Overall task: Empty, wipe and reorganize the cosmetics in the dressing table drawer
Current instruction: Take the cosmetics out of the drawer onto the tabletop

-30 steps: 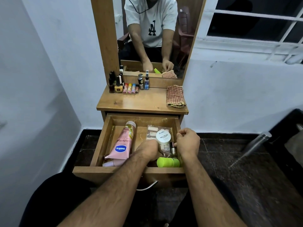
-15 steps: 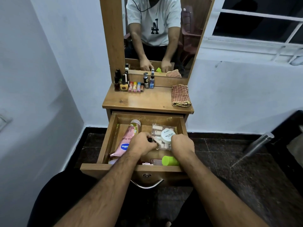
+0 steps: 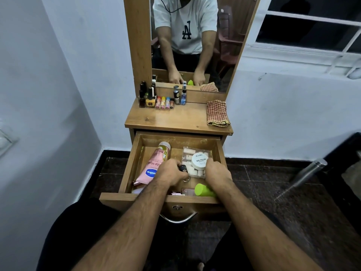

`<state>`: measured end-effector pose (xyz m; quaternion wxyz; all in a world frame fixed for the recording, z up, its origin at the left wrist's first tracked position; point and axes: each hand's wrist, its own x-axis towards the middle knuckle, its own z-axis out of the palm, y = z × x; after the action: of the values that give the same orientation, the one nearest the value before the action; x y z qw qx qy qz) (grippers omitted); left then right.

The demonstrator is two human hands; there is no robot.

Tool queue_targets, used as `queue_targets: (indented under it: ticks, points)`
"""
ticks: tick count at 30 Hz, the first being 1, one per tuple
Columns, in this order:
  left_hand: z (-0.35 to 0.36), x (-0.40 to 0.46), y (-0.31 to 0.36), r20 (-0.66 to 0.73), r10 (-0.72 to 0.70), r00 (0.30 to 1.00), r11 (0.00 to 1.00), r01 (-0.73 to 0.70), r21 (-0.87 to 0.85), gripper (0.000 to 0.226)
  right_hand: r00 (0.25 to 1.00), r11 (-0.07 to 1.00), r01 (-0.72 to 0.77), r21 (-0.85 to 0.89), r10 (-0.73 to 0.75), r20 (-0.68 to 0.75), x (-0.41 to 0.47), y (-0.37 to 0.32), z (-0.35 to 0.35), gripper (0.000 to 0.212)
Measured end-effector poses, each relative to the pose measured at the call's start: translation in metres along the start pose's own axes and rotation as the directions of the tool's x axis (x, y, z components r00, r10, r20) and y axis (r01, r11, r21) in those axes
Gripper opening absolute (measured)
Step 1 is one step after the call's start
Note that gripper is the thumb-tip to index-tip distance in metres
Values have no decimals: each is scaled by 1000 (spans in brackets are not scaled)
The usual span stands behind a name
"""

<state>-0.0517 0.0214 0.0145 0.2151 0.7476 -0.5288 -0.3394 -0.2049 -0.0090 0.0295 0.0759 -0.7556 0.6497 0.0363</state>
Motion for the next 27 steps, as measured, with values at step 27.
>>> queue_targets:
  ticks: [27]
  points:
    - [2, 5, 1, -4, 98, 995, 990, -98, -104, 18, 998, 767, -32, 641, 56, -18, -3, 20, -7, 41]
